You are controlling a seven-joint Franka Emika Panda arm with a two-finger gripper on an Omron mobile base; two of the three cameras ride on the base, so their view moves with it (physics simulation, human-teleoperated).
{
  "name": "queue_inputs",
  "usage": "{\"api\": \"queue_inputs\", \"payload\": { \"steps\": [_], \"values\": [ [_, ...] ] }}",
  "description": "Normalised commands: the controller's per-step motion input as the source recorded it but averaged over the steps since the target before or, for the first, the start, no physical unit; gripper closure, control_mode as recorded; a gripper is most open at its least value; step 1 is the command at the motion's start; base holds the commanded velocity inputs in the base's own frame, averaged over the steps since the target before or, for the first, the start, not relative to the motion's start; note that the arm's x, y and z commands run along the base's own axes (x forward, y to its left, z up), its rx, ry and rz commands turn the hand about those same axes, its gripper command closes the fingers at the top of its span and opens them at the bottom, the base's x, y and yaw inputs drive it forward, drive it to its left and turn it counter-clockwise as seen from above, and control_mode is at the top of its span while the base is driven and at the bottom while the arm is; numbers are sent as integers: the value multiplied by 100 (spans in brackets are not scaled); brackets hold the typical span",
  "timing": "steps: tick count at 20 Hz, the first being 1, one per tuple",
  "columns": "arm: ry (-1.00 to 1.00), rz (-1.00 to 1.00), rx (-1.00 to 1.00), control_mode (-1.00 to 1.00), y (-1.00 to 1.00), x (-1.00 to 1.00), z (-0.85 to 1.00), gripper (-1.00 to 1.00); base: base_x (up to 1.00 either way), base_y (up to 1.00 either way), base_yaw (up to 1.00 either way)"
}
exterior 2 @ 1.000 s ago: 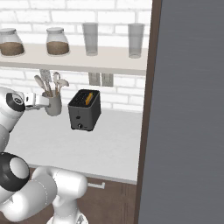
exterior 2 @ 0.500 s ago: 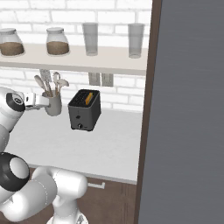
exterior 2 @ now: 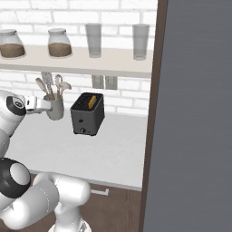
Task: Start the toaster. Once the lever pops up, take the bread to the plate on the dining counter.
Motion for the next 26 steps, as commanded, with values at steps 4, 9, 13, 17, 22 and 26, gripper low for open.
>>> {"api": "queue_inputs", "payload": {
  "steps": [4, 9, 13, 17, 22, 26],
  "values": [
    [0, 0, 0, -100, 0, 0, 0, -100, 0, 0, 0],
    [0, 0, 0, -100, 0, 0, 0, -100, 0, 0, 0],
    [0, 0, 0, -100, 0, 0, 0, -100, 0, 0, 0],
    [0, 0, 0, -100, 0, 0, 0, -100, 0, 0, 0],
    [0, 0, 0, -100, 0, 0, 0, -100, 0, 0, 0],
    [0, 0, 0, -100, 0, 0, 0, -100, 0, 0, 0]
  ]
}}
